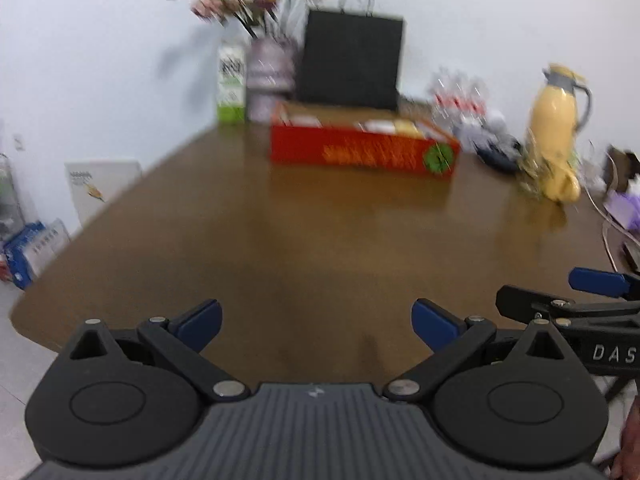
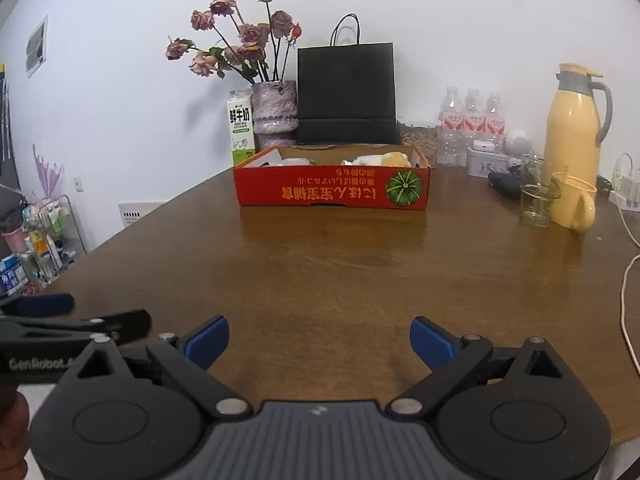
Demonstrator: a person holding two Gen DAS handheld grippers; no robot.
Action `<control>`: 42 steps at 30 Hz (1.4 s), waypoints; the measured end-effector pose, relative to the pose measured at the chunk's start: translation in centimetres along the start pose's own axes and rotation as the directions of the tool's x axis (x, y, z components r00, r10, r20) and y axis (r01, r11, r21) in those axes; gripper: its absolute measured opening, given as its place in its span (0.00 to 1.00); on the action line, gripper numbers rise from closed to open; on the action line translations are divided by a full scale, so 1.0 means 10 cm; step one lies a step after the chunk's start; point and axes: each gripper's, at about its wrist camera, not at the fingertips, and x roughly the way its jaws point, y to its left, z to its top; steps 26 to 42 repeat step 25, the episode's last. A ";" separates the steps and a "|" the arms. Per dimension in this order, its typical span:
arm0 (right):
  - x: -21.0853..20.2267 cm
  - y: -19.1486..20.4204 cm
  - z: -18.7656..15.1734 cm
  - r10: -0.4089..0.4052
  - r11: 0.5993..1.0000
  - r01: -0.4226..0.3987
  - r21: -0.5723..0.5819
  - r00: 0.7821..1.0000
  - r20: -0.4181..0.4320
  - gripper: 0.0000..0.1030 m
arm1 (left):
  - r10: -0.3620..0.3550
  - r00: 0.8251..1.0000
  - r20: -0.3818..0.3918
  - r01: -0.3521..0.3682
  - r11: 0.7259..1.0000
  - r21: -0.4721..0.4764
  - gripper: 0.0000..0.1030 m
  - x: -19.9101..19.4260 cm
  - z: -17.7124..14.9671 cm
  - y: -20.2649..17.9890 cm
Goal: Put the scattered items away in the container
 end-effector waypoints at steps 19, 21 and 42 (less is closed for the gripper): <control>-0.19 0.09 -0.06 -0.013 1.000 0.013 0.006 0.999 0.038 0.94 | -0.019 0.985 0.171 0.009 0.998 0.055 1.00 -0.35 -0.04 -0.02; -0.20 0.09 -0.06 -0.016 1.000 0.016 0.002 0.999 0.040 0.94 | -0.017 0.985 0.173 0.006 0.998 0.063 1.00 -0.36 -0.05 -0.04; -0.19 0.07 -0.05 -0.015 1.000 0.015 0.011 0.999 0.038 0.94 | -0.021 0.985 0.169 0.010 0.998 0.066 1.00 -0.35 -0.05 -0.05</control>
